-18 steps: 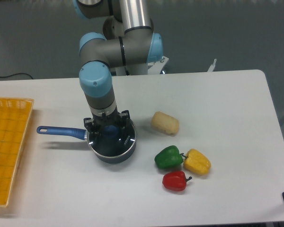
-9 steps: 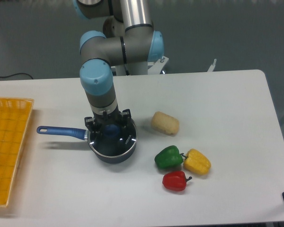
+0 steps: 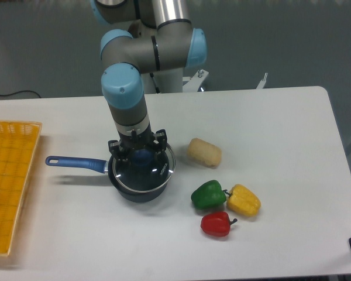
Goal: Open the lid
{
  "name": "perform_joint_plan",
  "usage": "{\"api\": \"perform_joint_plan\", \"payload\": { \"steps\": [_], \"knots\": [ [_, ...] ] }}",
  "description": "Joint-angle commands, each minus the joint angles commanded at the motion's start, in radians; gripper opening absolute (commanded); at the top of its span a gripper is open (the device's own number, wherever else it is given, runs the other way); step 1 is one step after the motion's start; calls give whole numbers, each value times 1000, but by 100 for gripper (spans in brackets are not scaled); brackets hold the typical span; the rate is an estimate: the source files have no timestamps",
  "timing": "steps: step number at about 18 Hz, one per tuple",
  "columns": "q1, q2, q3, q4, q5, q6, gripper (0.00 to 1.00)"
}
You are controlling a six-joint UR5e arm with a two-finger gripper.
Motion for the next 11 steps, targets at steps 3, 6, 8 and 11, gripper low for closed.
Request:
{"api": "perform_joint_plan", "payload": {
  "steps": [3,6,8,11],
  "knots": [
    [5,2,11,-17,2,0,63],
    [15,0,20,-34,0,6,63],
    [15,0,26,-35,2,8,63],
    [25,0,37,-69,2,29,63]
  ]
}}
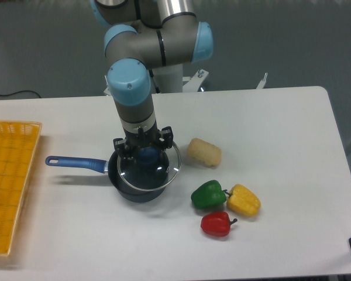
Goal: Open the lid
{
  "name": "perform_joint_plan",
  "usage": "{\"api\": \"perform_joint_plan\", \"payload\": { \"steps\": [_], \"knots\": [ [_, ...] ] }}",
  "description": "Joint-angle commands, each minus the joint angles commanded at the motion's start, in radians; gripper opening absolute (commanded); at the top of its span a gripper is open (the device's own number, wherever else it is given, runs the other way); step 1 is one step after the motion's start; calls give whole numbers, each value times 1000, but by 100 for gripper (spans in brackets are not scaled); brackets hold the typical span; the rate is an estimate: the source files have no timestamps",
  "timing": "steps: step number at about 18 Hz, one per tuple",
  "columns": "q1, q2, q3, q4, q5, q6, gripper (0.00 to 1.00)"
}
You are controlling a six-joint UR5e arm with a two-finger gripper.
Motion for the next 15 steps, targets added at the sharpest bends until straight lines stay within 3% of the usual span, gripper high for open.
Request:
{"api": "perform_joint_plan", "payload": {
  "steps": [15],
  "knots": [
    [57,5,41,-31,-2,92,63]
  ]
}}
